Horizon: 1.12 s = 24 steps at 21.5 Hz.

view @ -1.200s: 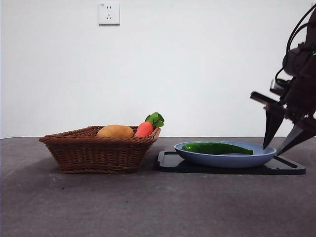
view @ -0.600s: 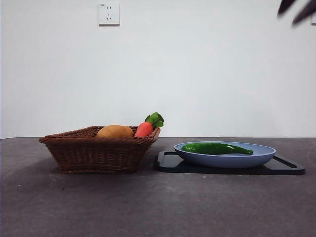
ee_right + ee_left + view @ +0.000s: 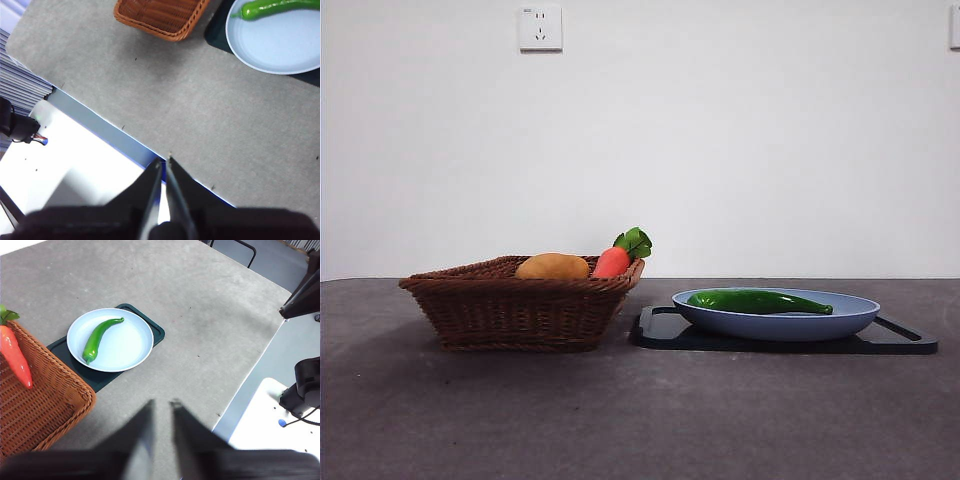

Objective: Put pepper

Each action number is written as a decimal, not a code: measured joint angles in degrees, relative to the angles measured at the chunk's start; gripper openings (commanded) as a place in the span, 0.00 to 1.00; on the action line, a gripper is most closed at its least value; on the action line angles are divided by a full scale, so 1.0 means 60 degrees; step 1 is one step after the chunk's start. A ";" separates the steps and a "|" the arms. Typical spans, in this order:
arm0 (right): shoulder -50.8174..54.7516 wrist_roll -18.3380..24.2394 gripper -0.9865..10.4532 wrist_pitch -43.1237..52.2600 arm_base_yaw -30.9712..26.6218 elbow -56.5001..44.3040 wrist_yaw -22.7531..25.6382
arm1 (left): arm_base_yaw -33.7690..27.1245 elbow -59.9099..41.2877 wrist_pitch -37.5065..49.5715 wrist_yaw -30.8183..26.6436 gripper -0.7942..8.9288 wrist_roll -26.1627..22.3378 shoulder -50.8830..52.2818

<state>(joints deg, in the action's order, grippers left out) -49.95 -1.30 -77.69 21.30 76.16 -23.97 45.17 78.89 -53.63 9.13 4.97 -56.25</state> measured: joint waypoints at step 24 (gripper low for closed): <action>0.0015 0.0004 0.10 -0.0004 0.0000 0.0000 0.0004 | -0.2758 -0.0437 0.2790 -0.0743 0.09 -0.1519 0.1450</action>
<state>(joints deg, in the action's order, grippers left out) -49.87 -1.28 -77.71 21.30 76.16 -23.94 28.62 76.27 -36.88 4.67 -4.14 -47.55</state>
